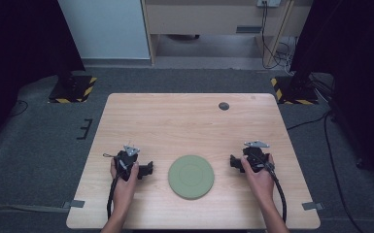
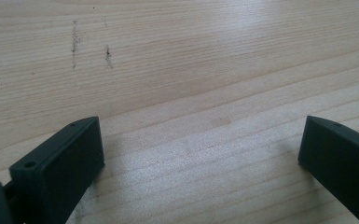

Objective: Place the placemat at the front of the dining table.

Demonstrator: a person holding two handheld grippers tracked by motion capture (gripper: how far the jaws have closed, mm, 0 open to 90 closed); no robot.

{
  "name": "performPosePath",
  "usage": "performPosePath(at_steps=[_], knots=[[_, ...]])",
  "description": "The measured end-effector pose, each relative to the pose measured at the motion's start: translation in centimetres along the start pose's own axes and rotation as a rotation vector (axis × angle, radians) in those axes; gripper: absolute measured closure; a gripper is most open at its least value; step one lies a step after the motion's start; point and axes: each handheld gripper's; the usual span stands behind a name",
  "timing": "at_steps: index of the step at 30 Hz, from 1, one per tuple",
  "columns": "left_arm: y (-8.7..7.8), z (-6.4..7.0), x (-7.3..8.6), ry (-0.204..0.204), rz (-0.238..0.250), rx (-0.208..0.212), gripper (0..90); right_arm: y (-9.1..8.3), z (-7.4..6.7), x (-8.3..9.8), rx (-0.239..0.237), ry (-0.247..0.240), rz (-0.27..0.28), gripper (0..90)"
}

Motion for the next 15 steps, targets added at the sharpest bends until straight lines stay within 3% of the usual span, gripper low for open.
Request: performPosePath(at_steps=[8,15], knots=[[0.1,-0.2,-0.1,0.023,-0.002,0.022,0.0,-0.3,-0.1,0.2,-0.041,-0.039,0.002,1.1],[-0.6,-0.1,0.3,0.074,0.005,0.057,1.9,-1.3,-0.4,0.8,-0.084,-0.083,0.024,4.7]])
Point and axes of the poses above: each handheld gripper's, and its own axes: y roughly forward along the jaws, x roughly out of its underside, z roughly to its right, and after that the axes turned 3 degrees about x, right-handed
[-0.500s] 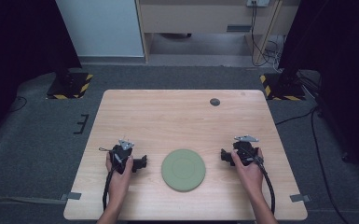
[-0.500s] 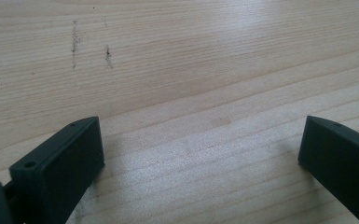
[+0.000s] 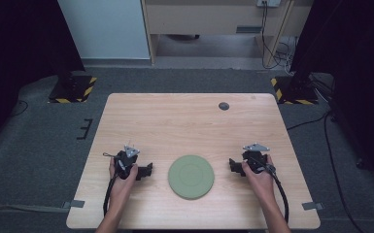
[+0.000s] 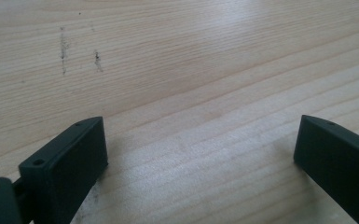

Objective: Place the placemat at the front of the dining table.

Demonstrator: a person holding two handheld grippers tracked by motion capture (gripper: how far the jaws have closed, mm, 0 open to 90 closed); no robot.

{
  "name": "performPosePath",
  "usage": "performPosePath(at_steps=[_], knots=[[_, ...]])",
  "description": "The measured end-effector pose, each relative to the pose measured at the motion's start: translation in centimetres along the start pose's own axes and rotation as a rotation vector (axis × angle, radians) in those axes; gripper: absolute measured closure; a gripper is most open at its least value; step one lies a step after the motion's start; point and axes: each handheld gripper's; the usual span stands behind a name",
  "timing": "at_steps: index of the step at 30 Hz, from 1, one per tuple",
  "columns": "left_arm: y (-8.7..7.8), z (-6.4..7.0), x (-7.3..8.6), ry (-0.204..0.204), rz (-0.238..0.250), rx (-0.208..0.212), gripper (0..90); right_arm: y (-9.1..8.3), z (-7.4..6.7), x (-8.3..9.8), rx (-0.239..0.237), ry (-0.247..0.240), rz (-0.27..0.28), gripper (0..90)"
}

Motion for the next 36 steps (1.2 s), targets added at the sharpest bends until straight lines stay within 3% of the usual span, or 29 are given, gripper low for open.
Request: performPosePath(at_steps=[7,9,13,19,25,29,36], knots=[[-0.9,1.9,0.2,0.046,0.002,0.049,2.9,-1.5,-1.0,0.2,-0.045,-0.056,0.022,4.5],[-1.3,2.4,0.1,0.068,0.010,0.050,2.9,-2.0,-1.4,0.2,-0.062,-0.086,0.028,4.5],[-1.6,3.1,0.1,0.103,0.023,0.055,3.0,-2.7,-2.0,0.3,-0.083,-0.096,0.053,4.7],[-1.7,3.5,0.3,0.101,0.034,0.093,3.0,-2.9,-2.5,0.7,-0.100,-0.108,0.057,4.8],[-1.6,4.9,0.4,0.129,0.043,0.150,3.0,-3.1,-3.7,1.0,-0.129,-0.139,0.058,4.9],[-1.5,5.7,0.3,0.134,0.034,0.155,3.1,-3.2,-4.1,0.9,-0.143,-0.144,0.063,4.9],[-1.2,5.7,0.5,0.107,0.014,0.168,3.2,-3.1,-4.5,1.1,-0.153,-0.160,0.050,4.9]])
Point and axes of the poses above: each handheld gripper's, and its own axes: y roughly forward along the jaws, x roughly out of its underside, z roughly to its right, and after that the axes turned 3 degrees about x, right-handed
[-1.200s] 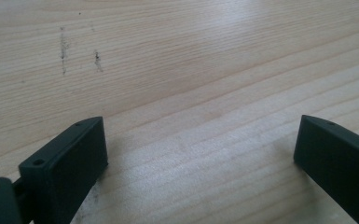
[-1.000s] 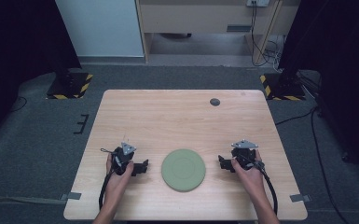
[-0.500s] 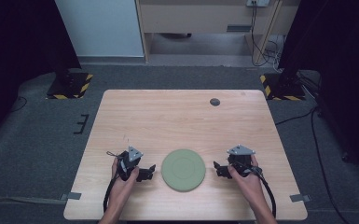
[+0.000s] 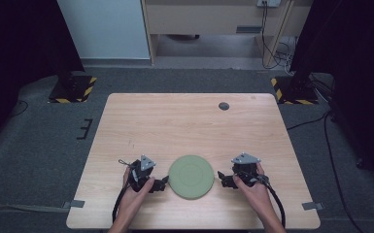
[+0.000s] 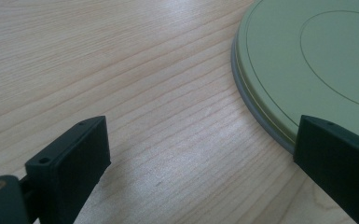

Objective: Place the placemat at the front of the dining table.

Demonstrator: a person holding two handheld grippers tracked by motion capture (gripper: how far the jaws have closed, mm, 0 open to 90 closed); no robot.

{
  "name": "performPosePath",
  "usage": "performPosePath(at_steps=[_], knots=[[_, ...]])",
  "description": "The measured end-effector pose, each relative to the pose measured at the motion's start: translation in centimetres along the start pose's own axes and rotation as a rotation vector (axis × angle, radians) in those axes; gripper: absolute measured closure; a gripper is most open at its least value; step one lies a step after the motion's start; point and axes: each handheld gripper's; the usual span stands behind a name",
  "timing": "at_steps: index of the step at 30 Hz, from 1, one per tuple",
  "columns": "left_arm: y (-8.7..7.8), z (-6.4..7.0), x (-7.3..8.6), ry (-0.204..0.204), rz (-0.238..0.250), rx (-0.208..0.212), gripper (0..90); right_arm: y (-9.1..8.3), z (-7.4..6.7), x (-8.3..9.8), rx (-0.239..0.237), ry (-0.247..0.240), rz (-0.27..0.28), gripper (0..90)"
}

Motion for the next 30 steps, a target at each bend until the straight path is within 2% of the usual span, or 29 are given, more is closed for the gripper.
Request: performPosePath(at_steps=[6,8,12,22,30], knots=[[0.2,0.6,0.0,-0.004,-0.011,0.002,3.4,0.3,-0.7,0.0,-0.016,-0.018,-0.008,4.9],[0.1,0.8,-0.1,0.000,-0.010,-0.011,3.8,0.3,-0.9,0.0,-0.022,-0.030,-0.012,4.9],[0.2,0.7,0.0,-0.012,-0.007,-0.006,3.2,0.6,-1.5,0.0,-0.031,-0.044,-0.024,5.1],[0.3,0.8,-0.1,-0.008,-0.004,-0.023,2.1,0.8,-1.8,-0.2,0.001,-0.052,-0.018,4.6],[0.6,0.6,-0.3,-0.002,0.002,-0.029,0.2,1.1,-1.8,-0.4,0.035,-0.032,-0.004,4.9]])
Point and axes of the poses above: each handheld gripper's, and its own axes: y roughly forward along the jaws, x roughly out of its underside, z roughly to its right, and after that the axes turned 3 degrees about x, right-handed
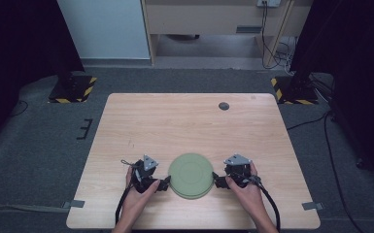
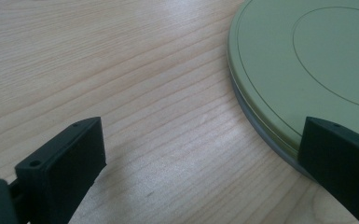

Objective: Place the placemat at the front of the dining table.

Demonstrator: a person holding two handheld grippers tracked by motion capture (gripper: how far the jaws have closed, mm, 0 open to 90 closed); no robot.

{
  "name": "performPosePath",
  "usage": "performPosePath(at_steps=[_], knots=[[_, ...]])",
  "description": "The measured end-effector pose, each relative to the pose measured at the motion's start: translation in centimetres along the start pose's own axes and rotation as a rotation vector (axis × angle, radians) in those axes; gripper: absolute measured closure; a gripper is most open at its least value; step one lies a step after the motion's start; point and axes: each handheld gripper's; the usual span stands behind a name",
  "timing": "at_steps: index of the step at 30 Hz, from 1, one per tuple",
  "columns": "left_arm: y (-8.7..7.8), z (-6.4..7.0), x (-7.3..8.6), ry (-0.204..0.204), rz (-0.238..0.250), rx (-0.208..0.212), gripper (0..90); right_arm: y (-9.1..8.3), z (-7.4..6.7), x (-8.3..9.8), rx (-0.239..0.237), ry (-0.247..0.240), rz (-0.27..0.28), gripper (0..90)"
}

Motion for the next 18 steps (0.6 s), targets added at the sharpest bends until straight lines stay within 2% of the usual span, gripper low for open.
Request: performPosePath(at_steps=[4,10,13,18], knots=[[0.15,0.03,-0.16,0.010,0.008,-0.016,0.2,0.14,-0.05,-0.08,0.023,0.000,0.010,4.9],[0.32,-0.10,-0.25,0.001,0.023,-0.031,0.7,0.34,-0.03,-0.16,0.039,0.014,0.014,4.9],[0.22,0.00,-0.28,-0.001,0.025,-0.030,3.0,0.27,-0.06,-0.14,0.034,0.009,0.016,6.3],[-0.03,0.41,-0.25,0.017,0.017,-0.023,3.4,-0.38,-0.26,-0.15,-0.004,-0.003,0.011,5.8]])
Point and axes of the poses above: each handheld gripper's, and its own axes: y roughly forward along the jaws, x roughly out of its underside, z roughly to its right, and after that the axes turned 3 degrees about x, right-handed
